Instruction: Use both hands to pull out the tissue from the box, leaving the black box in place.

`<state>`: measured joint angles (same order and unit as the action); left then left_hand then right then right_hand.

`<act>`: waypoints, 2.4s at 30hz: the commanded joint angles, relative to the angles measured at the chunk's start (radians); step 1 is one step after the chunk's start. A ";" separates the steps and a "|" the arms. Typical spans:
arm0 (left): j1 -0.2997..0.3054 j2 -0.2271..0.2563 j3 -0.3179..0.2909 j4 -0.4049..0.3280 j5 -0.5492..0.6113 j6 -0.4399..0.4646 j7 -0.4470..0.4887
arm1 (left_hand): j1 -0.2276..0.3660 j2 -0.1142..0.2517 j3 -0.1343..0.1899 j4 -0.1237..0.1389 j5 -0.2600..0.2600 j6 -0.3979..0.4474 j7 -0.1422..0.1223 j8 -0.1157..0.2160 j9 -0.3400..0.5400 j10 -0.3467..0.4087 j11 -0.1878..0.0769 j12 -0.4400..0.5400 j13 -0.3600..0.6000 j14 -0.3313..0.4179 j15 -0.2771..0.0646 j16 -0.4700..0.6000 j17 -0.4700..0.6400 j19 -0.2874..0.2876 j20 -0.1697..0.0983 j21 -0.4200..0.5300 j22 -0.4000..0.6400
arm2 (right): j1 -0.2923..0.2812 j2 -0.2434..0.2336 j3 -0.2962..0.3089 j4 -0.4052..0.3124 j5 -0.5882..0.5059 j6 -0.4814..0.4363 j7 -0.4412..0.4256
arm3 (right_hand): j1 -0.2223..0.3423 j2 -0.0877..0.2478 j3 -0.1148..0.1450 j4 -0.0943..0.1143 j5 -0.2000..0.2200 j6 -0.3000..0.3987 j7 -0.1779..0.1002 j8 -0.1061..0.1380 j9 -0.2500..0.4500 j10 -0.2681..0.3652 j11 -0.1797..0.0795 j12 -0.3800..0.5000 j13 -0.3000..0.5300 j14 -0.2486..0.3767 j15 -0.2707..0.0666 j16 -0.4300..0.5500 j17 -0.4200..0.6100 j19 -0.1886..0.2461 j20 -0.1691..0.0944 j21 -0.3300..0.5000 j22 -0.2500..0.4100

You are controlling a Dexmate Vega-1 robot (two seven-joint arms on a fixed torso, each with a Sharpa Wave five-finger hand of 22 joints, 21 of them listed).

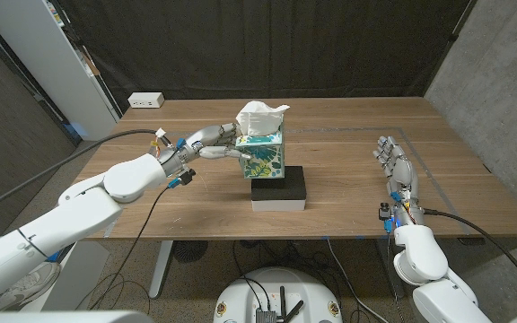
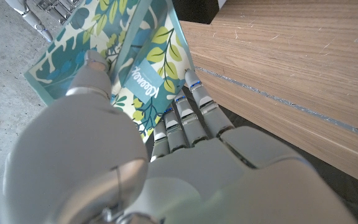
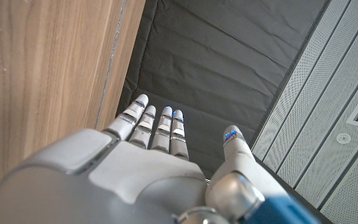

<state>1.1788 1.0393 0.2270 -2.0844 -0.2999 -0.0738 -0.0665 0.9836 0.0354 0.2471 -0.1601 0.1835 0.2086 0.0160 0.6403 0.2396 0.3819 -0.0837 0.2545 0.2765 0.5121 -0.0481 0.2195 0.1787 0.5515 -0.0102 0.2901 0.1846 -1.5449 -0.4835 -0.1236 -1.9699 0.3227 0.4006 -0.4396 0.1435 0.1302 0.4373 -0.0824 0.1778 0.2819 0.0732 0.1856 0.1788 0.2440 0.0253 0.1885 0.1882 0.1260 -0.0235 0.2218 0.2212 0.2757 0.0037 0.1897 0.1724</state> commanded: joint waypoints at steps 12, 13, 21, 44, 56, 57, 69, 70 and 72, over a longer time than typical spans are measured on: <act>-0.006 0.007 0.007 0.001 -0.002 -0.012 0.001 | -0.006 0.006 0.006 0.003 0.008 0.006 0.001 0.010 0.001 0.012 -0.002 -0.003 0.006 0.013 -0.118 -0.006 0.004 -0.001 -0.011 -0.008 0.002 | -0.007 -0.030 0.011 -0.080 0.143 0.025 0.113 | -0.017 0.040 0.004 0.022 -0.002 -0.065 0.001 -0.013 0.002 -0.056 0.002 -0.011 0.003 -0.045 0.007 -0.013 0.007 -0.028 -0.002 0.000 0.002; -0.005 0.007 0.006 0.001 -0.002 -0.012 0.002 | -0.007 0.006 0.006 0.004 0.009 0.005 0.002 0.010 0.001 0.012 0.000 -0.003 0.006 0.013 -0.118 -0.006 0.004 -0.002 -0.011 -0.008 0.002 | -0.008 -0.030 0.012 -0.090 0.143 0.018 0.108 | -0.017 0.040 0.004 0.023 -0.002 -0.065 0.002 -0.013 0.002 -0.057 0.003 -0.011 0.003 -0.045 0.007 -0.013 0.007 -0.028 -0.003 0.000 0.002; -0.008 0.006 0.008 0.002 -0.001 -0.011 0.003 | -0.008 0.006 0.006 0.003 0.008 0.006 0.002 0.011 0.001 0.012 0.001 -0.005 0.007 0.012 -0.117 -0.008 0.004 -0.002 -0.012 -0.009 0.002 | -0.012 -0.036 0.021 -0.170 0.153 -0.048 0.078 | -0.027 0.043 0.004 0.036 -0.001 -0.059 0.009 -0.005 0.001 -0.052 0.008 -0.004 0.002 -0.042 0.009 -0.008 0.010 -0.021 -0.002 0.004 0.002; -0.037 -0.012 0.026 0.017 0.008 -0.017 0.006 | -0.008 0.007 0.008 0.002 0.009 0.004 0.001 0.014 0.001 0.012 -0.001 -0.010 0.009 0.014 -0.116 -0.010 0.004 -0.003 -0.012 -0.013 0.002 | 0.011 -0.053 0.052 -0.337 0.182 -0.235 0.000 | -0.036 0.042 0.005 0.050 -0.001 -0.054 0.023 0.000 0.001 -0.047 0.023 0.001 0.002 -0.034 0.025 -0.001 0.014 -0.010 0.005 0.009 0.001; -0.067 -0.023 0.045 0.025 0.013 -0.013 -0.004 | -0.009 0.008 0.008 0.002 0.009 0.004 0.002 0.015 0.000 0.014 -0.001 -0.011 0.011 0.014 -0.118 -0.011 0.005 -0.003 -0.012 -0.016 0.002 | 0.032 -0.081 0.085 -0.388 0.225 -0.306 0.008 | -0.038 0.040 0.005 0.054 -0.001 -0.050 0.028 0.002 0.001 -0.044 0.032 0.003 0.002 -0.030 0.030 0.003 0.015 -0.007 0.009 0.010 0.001; -0.069 -0.023 0.046 0.026 0.014 -0.012 -0.004 | -0.009 0.010 0.009 0.002 0.009 0.003 0.003 0.015 0.000 0.014 0.000 -0.012 0.011 0.013 -0.117 -0.012 0.005 -0.003 -0.012 -0.016 0.002 | 0.035 -0.082 0.087 -0.391 0.230 -0.310 0.009 | -0.038 0.040 0.006 0.054 -0.001 -0.050 0.028 0.002 0.001 -0.043 0.032 0.003 0.002 -0.030 0.030 0.003 0.015 -0.007 0.009 0.010 0.001; -0.091 -0.033 0.060 0.036 0.018 -0.011 -0.007 | -0.010 0.008 0.009 0.001 0.009 0.004 0.002 0.017 0.000 0.017 -0.001 -0.013 0.013 0.018 -0.120 -0.012 0.004 -0.002 -0.014 -0.018 0.002 | 0.065 -0.107 0.113 -0.414 0.286 -0.357 0.030 | -0.038 0.039 0.007 0.056 0.000 -0.049 0.032 0.003 0.000 -0.045 0.034 0.003 0.001 -0.030 0.034 0.003 0.016 -0.008 0.012 0.009 0.001; -0.093 -0.033 0.061 0.037 0.020 -0.011 -0.007 | -0.010 0.008 0.010 0.001 0.009 0.004 0.002 0.017 0.000 0.016 -0.003 -0.013 0.013 0.017 -0.120 -0.013 0.004 -0.002 -0.015 -0.018 0.002 | 0.067 -0.109 0.116 -0.417 0.290 -0.362 0.030 | -0.038 0.039 0.007 0.056 0.000 -0.049 0.032 0.003 0.000 -0.045 0.034 0.003 0.001 -0.031 0.034 0.003 0.016 -0.008 0.012 0.009 0.001; -0.095 -0.034 0.063 0.038 0.020 -0.011 -0.008 | -0.010 0.009 0.010 0.001 0.009 0.003 0.001 0.017 0.000 0.017 -0.004 -0.013 0.013 0.017 -0.120 -0.013 0.004 -0.002 -0.015 -0.018 0.002 | 0.068 -0.113 0.120 -0.422 0.293 -0.367 0.032 | -0.038 0.039 0.007 0.057 0.000 -0.049 0.033 0.003 0.000 -0.045 0.034 0.003 0.001 -0.031 0.035 0.003 0.016 -0.008 0.013 0.009 0.001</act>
<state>1.1020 1.0126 0.2774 -2.0548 -0.2842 -0.0876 -0.0703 0.9785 0.0397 0.2470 -0.1602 0.1894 0.2085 0.0159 0.6513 0.2347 0.3893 -0.0835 0.2467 0.2858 0.5195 -0.0481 0.2065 0.1795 0.5503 -0.0194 0.2759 0.1847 -1.4962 -0.5761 -0.0268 -2.3636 0.5807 0.0768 -0.4159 0.1095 0.1068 0.4428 -0.0301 0.1778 0.2303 0.0987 0.1818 0.1769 0.1966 0.0556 0.1851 0.1858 0.0915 0.0020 0.2153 0.2350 0.2615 0.0110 0.1897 0.1724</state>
